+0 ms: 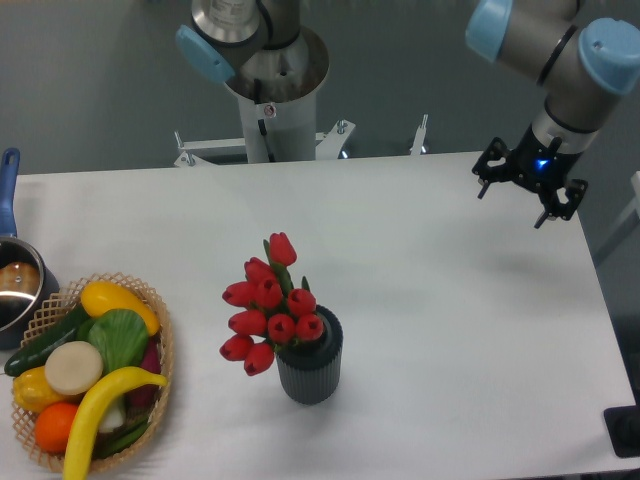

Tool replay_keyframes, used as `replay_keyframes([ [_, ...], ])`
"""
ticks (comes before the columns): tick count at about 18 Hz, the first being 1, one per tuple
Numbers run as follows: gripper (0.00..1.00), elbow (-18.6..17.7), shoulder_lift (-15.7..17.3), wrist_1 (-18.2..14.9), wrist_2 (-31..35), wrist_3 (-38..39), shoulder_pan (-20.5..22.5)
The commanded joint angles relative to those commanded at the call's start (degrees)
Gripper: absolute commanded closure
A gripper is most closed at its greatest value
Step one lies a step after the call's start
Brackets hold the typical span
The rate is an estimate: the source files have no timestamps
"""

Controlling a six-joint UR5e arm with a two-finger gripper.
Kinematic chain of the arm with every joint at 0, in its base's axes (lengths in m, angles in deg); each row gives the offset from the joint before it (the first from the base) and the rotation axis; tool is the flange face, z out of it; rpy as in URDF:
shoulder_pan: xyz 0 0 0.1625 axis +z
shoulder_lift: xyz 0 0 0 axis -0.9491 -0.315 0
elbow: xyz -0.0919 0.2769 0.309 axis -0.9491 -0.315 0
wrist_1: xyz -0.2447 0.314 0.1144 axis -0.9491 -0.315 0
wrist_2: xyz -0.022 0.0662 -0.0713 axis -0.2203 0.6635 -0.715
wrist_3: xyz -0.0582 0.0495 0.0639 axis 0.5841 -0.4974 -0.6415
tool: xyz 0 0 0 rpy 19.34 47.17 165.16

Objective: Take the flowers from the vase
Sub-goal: 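Open the gripper while holding above the table beside the vase, then move the open gripper toward the red tulip stems above the black vase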

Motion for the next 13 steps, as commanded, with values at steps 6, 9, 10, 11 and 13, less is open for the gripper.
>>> replay_keyframes([
  [6,0.0,-6.8,1.1,5.1,-10.9,1.0,-2.3],
  [9,0.0,-7.8,2.2,5.2,-14.2,1.0,-3.6],
  [10,0.0,-8.0,2.3,5.1,-16.1,1.0,-4.5],
  [11,0.0,-8.0,2.2,5.2,-18.1,1.1,-5.1],
  [13,0.0,-7.9,2.2,5.2,-23.6,1.0,-6.0],
])
